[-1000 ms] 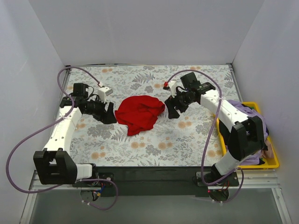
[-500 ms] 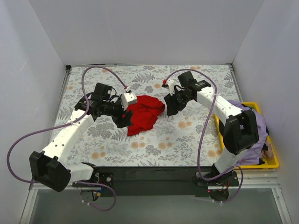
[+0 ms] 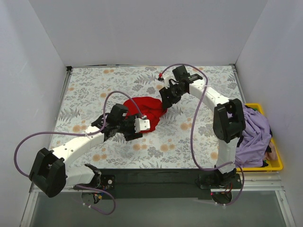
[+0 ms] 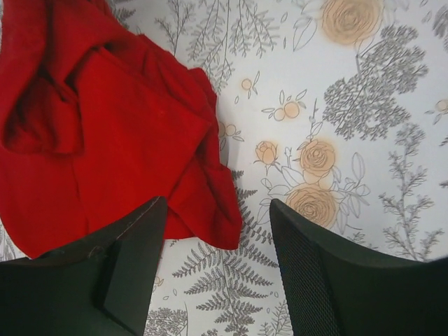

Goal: Fold and stack the t-shirts
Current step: Flatten the tshirt out

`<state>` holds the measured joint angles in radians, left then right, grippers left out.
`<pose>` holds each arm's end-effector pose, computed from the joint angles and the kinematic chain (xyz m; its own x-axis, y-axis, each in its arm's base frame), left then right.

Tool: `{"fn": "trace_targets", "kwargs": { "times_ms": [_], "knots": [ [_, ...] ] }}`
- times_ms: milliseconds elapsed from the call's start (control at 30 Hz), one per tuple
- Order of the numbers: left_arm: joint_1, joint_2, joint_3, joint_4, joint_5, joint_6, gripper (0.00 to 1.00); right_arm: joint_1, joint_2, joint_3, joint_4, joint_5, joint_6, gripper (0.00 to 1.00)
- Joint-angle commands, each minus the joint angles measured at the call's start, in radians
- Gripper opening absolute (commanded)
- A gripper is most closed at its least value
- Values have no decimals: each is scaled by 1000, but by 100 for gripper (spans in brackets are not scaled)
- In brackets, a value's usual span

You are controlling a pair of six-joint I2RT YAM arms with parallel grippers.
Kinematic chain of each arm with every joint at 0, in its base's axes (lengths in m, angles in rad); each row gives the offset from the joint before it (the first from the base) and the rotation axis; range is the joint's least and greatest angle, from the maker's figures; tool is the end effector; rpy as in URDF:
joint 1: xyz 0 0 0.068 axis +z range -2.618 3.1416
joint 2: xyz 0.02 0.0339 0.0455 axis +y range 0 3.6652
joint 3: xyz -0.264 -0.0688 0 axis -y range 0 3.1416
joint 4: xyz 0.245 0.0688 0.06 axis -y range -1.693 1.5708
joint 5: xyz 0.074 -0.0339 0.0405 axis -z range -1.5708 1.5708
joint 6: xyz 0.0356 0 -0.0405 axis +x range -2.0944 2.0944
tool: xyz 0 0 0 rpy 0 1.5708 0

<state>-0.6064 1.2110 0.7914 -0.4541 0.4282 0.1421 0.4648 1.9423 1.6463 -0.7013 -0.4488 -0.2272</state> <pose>0.1917 -0.1509 0.2340 -0.5192 0.5169 -0.6806 0.8193 0.5277 -0.2242 0.3732 0.2044 0.2563 -0.5932 -0.5245 -0.6107 -0.7676 0.5971 0.2329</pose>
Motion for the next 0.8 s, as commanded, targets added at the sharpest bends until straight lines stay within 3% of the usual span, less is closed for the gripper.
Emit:
{"fn": "trace_targets", "kwargs": {
  "times_ms": [0, 167, 367, 533, 767],
  "knots": [
    [-1, -39, -92, 254, -52, 88, 59, 0, 59, 55, -4, -16, -12, 59],
    [-3, 7, -133, 295, -58, 167, 52, -9, 87, 66, -1, -22, 17, 59],
    [-3, -18, -228, 476, -23, 329, 40, -23, 93, 83, -18, -88, 78, 59],
    [-3, 24, -262, 566, -8, 395, 39, -52, 75, 61, -29, -139, 106, 59],
    [-19, 25, -296, 566, 35, 477, 38, -95, 55, -2, -23, -229, 117, 59]
  ]
}}
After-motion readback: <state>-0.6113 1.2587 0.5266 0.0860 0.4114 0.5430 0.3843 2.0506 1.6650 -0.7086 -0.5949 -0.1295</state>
